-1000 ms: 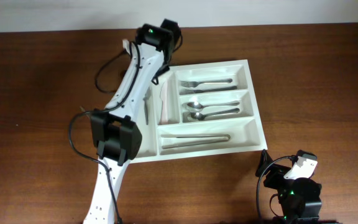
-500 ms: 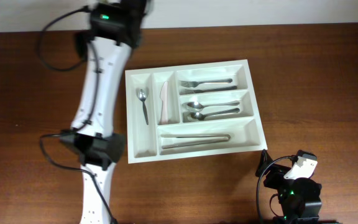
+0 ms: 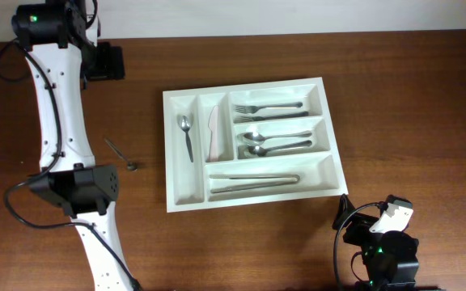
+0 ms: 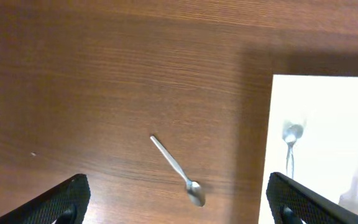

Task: Pack container
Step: 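Move the left gripper back over the small spoon on the table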

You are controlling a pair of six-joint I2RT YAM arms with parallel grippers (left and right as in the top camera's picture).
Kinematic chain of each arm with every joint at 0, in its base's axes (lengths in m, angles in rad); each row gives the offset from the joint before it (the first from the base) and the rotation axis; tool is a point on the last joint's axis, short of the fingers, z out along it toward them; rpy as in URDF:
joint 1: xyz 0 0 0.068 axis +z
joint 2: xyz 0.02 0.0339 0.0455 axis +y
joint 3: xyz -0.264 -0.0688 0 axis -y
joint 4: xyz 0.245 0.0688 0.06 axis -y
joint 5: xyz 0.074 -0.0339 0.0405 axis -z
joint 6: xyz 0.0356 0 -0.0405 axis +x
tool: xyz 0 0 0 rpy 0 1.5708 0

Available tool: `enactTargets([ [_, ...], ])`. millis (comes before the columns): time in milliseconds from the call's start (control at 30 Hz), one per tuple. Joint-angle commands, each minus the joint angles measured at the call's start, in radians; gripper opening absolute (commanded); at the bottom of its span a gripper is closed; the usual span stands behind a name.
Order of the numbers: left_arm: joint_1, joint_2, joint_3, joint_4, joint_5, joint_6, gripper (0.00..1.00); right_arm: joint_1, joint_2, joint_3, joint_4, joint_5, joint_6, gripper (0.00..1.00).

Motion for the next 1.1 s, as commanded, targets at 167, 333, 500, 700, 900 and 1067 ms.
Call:
enactTargets([
  [167, 0.008, -0.327, -0.002, -0.001, -0.170, 0.097, 0.94, -0.008, -0.012, -0.008, 0.003, 0.019, -0.002, 0.99],
  [333, 0.008, -0.434, -0.060, -0.001, -0.202, 0.098, 0.94, -0.008, -0.012, -0.008, 0.003, 0.019, -0.002, 0.99],
  [500, 0.008, -0.583, -0.330, -0.001, -0.276, 0.096, 0.99, -0.008, -0.012, -0.008, 0.003, 0.019, -0.002, 0.99],
  [700, 0.008, -0.790, -0.766, 0.048, -0.373, 0.100, 0.99, -0.008, -0.012, -0.008, 0.003, 0.019, -0.002, 0.99],
  [900, 0.007, -0.884, -1.175, 0.314, -0.294, 0.385, 0.99, -0.008, -0.012, -0.008, 0.003, 0.019, -0.002, 0.99],
  [1067, 0.007, -0.849, -1.427, 0.537, -0.182, 0.621, 0.99, -0.008, -0.012, -0.008, 0.003, 0.019, -0.002, 0.99],
])
